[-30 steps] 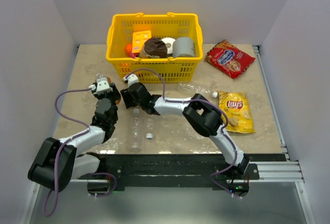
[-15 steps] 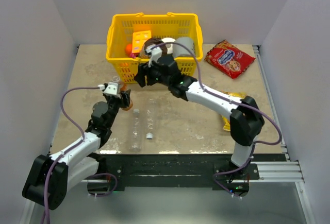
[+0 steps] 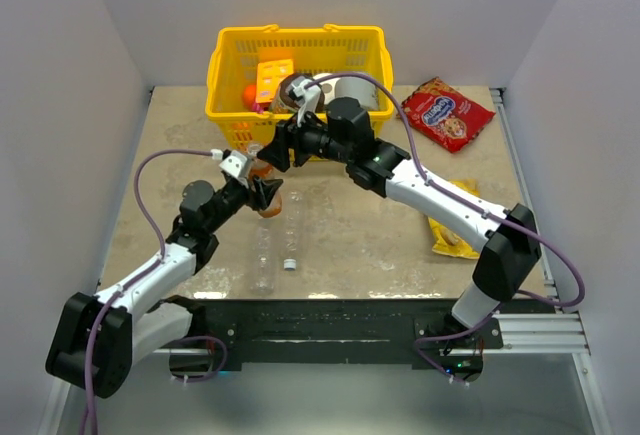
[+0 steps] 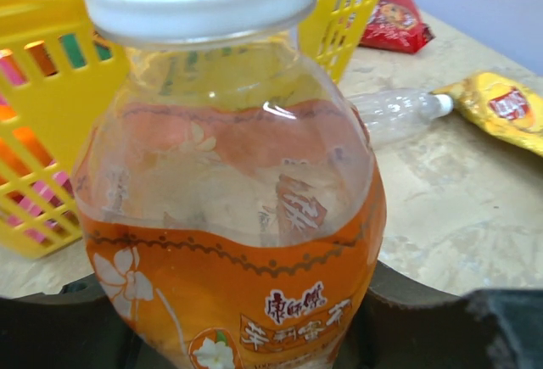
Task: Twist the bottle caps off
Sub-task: Pass from the left arm to the right
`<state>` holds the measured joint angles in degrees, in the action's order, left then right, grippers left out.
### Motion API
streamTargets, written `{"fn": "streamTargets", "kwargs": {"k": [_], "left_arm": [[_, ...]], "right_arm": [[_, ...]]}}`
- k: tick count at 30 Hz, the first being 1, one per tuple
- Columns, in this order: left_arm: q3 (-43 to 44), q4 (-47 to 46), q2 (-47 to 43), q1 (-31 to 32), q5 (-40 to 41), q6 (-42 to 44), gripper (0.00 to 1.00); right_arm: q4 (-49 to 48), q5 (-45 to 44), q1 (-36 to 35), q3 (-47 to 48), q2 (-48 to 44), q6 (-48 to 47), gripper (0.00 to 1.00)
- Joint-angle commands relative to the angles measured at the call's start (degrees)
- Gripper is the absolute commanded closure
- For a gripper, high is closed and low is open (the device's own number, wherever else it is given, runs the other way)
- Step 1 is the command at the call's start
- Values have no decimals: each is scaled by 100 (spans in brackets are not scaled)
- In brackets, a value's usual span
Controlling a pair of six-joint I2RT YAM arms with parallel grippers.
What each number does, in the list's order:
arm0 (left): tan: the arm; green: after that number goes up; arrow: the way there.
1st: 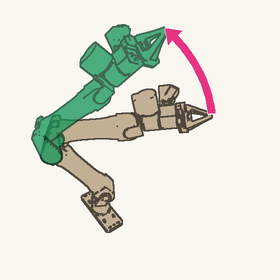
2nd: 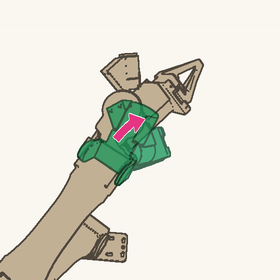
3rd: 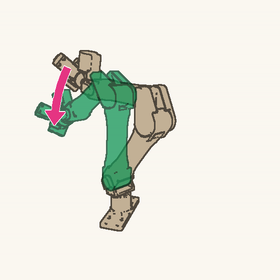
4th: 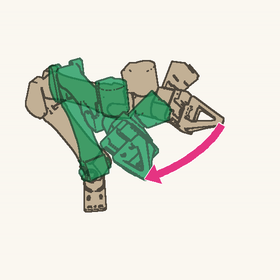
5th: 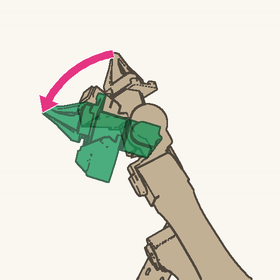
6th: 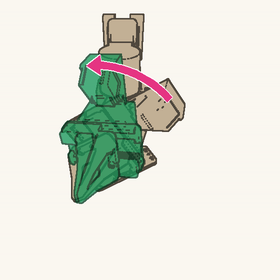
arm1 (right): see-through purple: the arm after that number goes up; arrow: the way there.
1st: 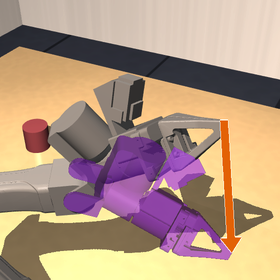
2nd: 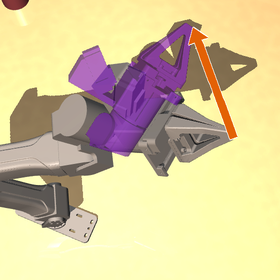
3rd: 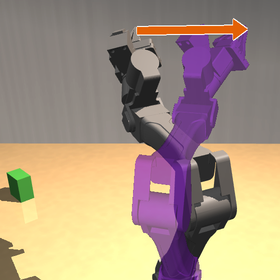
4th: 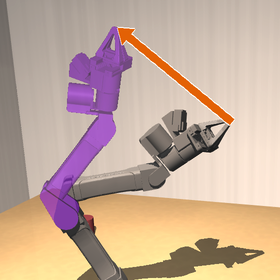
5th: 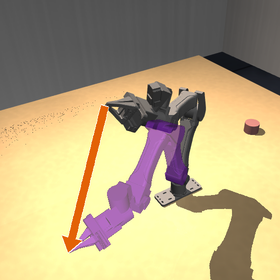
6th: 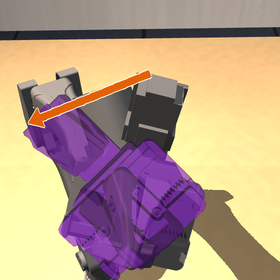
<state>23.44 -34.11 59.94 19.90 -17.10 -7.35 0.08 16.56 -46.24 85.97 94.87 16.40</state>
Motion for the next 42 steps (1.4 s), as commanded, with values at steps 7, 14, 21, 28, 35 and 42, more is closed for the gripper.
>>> {"fn": "streamTargets", "kwargs": {"k": [7, 14, 21, 28, 35, 42], "left_arm": [[389, 62, 132, -21, -706, -161, 90], [381, 27, 88, -21, -733, -196, 90], [363, -8, 132, -4, -768, -231, 90], [433, 158, 158, 66, -619, -178, 79], [889, 826, -87, 75, -163, -345, 6], [1794, 2939, -465, 75, -56, -294, 0]], "right_arm": [[-386, 507, -17, -63, -118, 56, 39], [-254, 384, -96, 165, 163, -14, 40], [-148, 225, -166, 253, 330, -129, 48], [-262, -90, -166, 253, 278, -102, 98], [-157, -968, -149, 262, -21, -313, 100], [185, -1786, -34, 639, -153, -822, 100]]}}
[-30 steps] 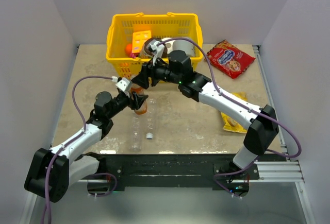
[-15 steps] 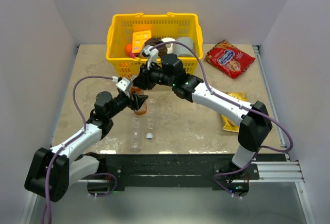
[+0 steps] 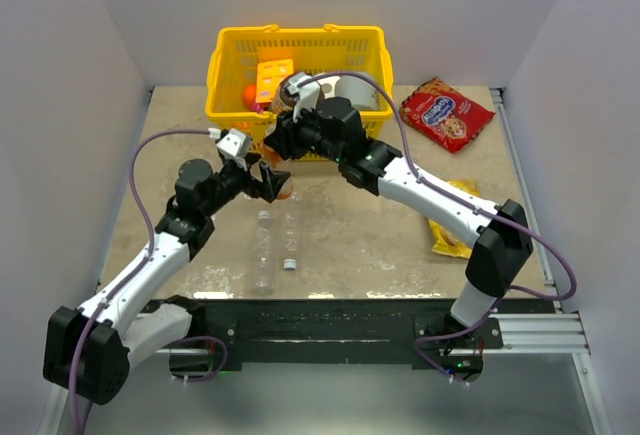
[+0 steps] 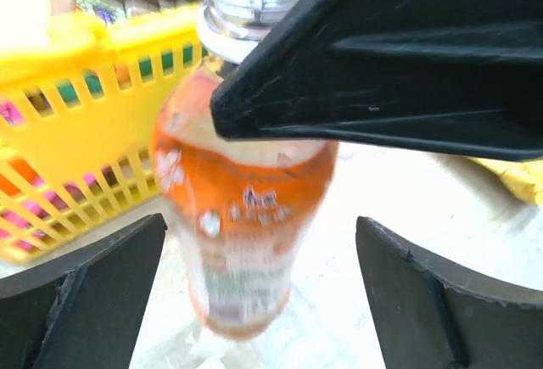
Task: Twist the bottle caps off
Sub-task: Pass from the left arm to the right, then place the bottle without the bottle cap at the center of the board.
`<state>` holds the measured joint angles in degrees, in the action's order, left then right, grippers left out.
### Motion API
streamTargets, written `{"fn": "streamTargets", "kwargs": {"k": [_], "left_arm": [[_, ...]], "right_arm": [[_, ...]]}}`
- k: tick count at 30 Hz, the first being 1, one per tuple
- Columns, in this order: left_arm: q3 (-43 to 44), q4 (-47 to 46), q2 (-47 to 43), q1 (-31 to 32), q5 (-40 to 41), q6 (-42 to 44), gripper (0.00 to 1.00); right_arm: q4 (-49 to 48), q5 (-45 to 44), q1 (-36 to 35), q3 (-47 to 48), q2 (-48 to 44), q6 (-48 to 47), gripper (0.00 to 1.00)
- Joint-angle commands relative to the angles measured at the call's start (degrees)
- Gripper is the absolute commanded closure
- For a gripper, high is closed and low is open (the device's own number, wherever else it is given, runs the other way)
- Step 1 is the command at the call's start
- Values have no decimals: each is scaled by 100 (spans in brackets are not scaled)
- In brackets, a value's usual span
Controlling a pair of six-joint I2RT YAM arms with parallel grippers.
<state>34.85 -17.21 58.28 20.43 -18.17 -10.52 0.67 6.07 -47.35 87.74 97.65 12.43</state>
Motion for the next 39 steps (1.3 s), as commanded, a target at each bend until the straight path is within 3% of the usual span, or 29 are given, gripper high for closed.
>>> {"fn": "streamTargets", "kwargs": {"k": [1, 6, 8, 12, 14, 16, 27, 39], "left_arm": [[898, 1534, -369, 23, 42, 102, 0], [1576, 3177, -757, -388, 1435, 595, 0], [1814, 3259, -600, -810, 1624, 552, 0], [2017, 3023, -361, -2285, 1640, 61, 0], [1921, 2821, -510, -2464, 2061, -11, 0], [1676, 2452, -651, -2517, 2668, -11, 0], [1244, 2240, -1012, -2614, 3320, -29, 0], [1217, 2257, -1038, -2596, 3329, -90, 0]], "right_arm": [[118, -825, 77, 445, -439, -469, 100], [-373, -984, 77, -1, -624, -469, 100], [-776, -827, 51, -178, -641, -303, 100], [-1261, -870, -247, -364, -537, -276, 100], [-1463, -958, -484, -328, -352, -320, 100], [-1560, -932, -608, -206, -90, -320, 100], [-1798, -1037, -1083, 954, 1502, -575, 100], [-1552, -1266, -1092, 2185, 2715, -627, 100]]}}
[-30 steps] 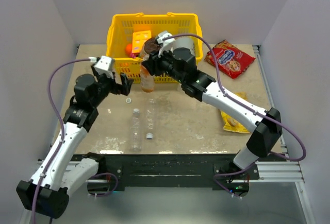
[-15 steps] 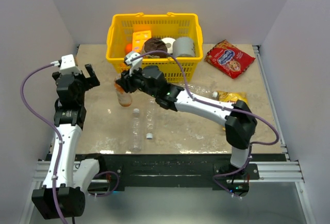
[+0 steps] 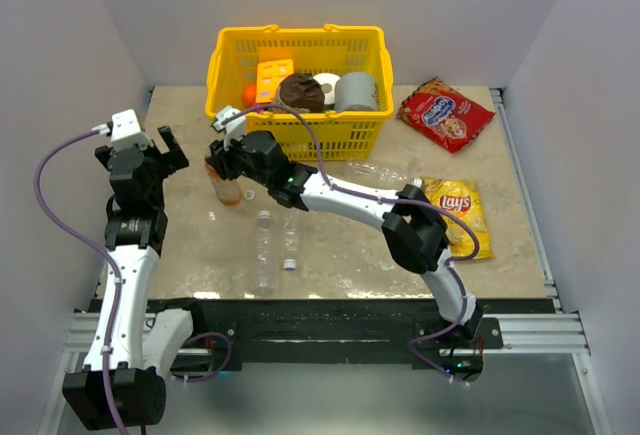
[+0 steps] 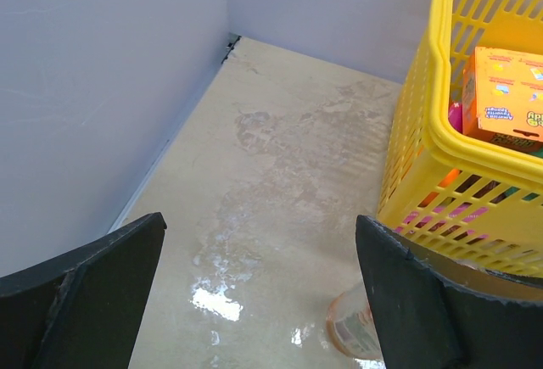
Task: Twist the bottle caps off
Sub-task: Place the bottle without the bottle cap at the center of the board.
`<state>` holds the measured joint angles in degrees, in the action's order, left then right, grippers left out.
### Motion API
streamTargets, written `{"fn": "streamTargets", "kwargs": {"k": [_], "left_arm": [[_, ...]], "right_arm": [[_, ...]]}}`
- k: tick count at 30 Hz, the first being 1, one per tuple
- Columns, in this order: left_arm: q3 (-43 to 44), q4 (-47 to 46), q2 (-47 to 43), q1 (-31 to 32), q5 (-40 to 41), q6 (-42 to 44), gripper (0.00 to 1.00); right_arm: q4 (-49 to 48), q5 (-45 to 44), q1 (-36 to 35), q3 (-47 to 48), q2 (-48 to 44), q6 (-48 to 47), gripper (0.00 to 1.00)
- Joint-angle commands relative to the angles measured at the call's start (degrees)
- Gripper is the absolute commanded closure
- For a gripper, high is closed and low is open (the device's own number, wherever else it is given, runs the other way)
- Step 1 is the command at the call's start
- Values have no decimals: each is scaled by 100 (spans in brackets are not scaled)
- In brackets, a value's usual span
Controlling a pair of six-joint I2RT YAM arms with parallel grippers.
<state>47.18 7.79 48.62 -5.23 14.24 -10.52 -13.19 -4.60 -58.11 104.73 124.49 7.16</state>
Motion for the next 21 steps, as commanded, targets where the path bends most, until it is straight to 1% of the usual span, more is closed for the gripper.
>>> {"fn": "streamTargets", "kwargs": {"k": [1, 11, 16, 17, 18, 20, 21], "left_arm": [[-24, -252, -63, -30, 79, -90, 0], [-33, -261, -55, -30, -18, -90, 0], [-33, -261, -54, -30, -9, -73, 0], [-33, -261, -63, -30, -9, -73, 0], [-33, -261, -63, -22, -9, -73, 0], [-33, -252, -72, -30, -26, -73, 0], [-25, -252, -81, -30, -27, -73, 0]], "right_arm": [[-105, -216, -8, 548, 145, -109, 100], [220, -146, -16, 1269, 752, -57, 100], [440, -208, -16, 1463, 919, -48, 99], [449, -225, -16, 1471, 937, -48, 96], [466, -234, -16, 1472, 946, -48, 88], [510, -243, -25, 1472, 946, -39, 78], [519, -243, -17, 1463, 920, -30, 67]]}}
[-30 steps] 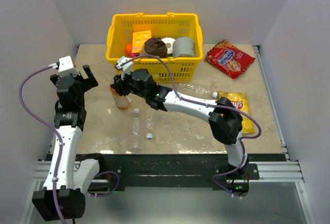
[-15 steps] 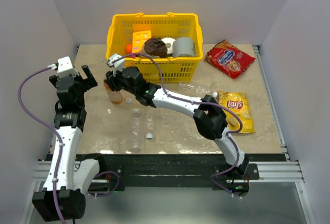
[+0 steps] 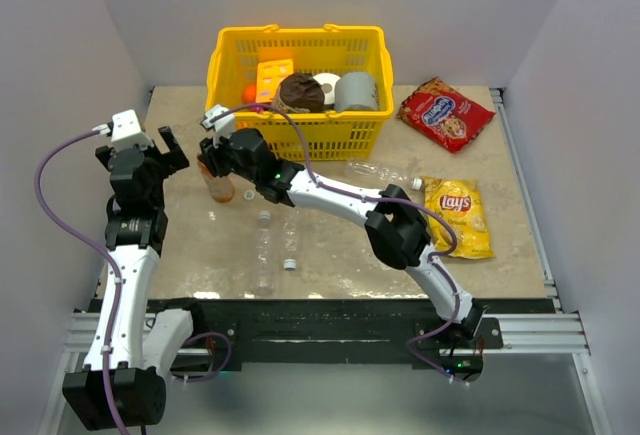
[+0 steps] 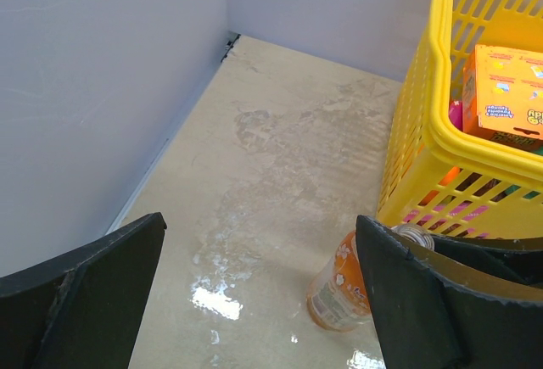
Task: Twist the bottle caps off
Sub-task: Place the bottle without the bottle cap at the center of the board.
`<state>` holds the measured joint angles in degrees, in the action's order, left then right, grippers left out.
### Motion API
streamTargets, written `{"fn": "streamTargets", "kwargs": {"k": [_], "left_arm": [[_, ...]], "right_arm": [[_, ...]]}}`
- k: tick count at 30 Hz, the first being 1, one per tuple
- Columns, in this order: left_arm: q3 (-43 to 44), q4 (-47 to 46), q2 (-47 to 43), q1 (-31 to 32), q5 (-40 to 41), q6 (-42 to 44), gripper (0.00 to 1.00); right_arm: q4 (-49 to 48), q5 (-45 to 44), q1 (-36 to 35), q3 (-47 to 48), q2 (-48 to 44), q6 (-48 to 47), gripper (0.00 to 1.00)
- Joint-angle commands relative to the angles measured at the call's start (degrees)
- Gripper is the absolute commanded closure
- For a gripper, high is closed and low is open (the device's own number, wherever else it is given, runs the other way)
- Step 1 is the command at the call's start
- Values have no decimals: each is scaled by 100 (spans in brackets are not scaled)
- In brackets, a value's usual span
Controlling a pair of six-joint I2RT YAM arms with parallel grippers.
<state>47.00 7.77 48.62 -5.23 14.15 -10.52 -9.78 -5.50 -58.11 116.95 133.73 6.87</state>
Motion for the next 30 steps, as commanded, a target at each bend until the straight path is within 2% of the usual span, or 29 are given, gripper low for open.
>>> {"fn": "streamTargets", "kwargs": {"k": [1, 4, 10, 11, 14, 19, 26, 30], "left_arm": [[-16, -250, -72, -22, -18, -64, 0], [-16, -250, -81, -21, -44, -55, 0], [-25, -267, -90, 5, -62, -46, 0], [-33, -267, -90, 14, -70, -46, 0], [-42, -285, -90, 22, -70, -38, 0], [-42, -294, -90, 22, -62, -29, 0], [-60, -311, -107, 14, -97, -29, 0], [-60, -337, -98, 31, -114, -20, 0]], "right_arm": [[170, -153, -16, 232, -22, 7, 62], [178, -145, -16, 241, -93, 25, 48], [170, -118, -16, 329, -181, 7, 37], [170, -110, -16, 355, -207, 7, 26], [91, -13, -8, 373, -312, 42, 17], [-50, 189, -16, 312, -523, 139, 8], [-296, 312, -16, -286, -1147, 244, 5], [-244, 286, -16, -953, -1918, 436, 3]]}}
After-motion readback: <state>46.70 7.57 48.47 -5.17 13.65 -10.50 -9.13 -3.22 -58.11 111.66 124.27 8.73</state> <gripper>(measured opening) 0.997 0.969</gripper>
